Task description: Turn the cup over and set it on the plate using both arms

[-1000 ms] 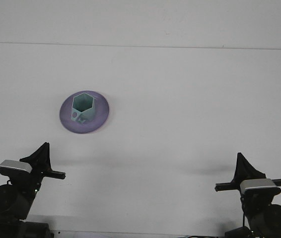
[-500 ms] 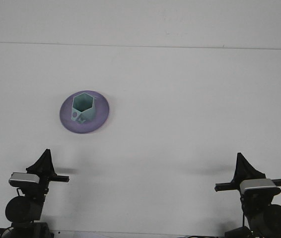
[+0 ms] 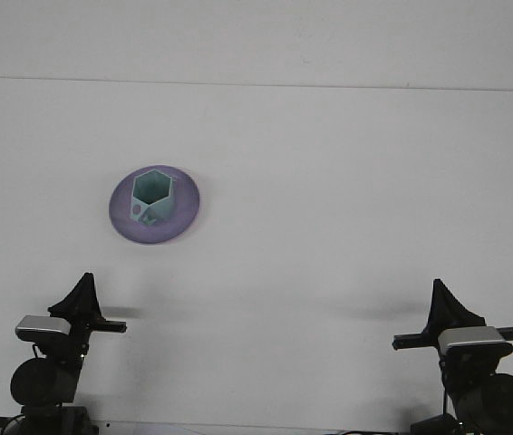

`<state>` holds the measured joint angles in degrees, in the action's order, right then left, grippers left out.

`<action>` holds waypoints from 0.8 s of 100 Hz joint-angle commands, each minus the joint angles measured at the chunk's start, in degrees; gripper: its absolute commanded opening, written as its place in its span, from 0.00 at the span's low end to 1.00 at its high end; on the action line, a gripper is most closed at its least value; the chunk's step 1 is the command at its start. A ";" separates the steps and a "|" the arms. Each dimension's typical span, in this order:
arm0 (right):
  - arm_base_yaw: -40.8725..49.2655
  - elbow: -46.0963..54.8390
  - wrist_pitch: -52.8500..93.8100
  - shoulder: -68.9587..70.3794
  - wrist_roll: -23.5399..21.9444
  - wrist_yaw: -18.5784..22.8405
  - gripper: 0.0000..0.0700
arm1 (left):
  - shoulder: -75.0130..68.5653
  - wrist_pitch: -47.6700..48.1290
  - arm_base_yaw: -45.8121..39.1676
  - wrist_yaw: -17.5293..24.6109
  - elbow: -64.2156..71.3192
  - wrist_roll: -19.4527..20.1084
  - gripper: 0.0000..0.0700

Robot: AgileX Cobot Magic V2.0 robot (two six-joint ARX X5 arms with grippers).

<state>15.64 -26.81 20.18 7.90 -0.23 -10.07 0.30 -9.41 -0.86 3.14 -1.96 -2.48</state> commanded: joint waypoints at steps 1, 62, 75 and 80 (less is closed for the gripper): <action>0.09 -0.17 -0.81 0.02 0.31 -0.09 0.00 | -0.04 -0.55 -0.02 0.07 1.14 -0.13 0.02; -10.49 25.18 -20.63 -7.82 11.89 10.25 0.00 | -0.04 -0.55 -0.02 0.07 1.14 -0.13 0.02; -10.49 26.08 -19.56 -7.85 12.39 9.97 0.00 | -0.04 -0.55 -0.02 0.07 1.09 -0.15 0.02; -10.49 26.08 -19.76 -7.85 12.52 9.88 0.00 | -0.04 -0.50 -0.02 0.07 1.09 -0.13 0.02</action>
<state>5.15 -0.89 1.19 0.12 11.73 -0.03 0.30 -9.45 -0.86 3.14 -1.96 -2.50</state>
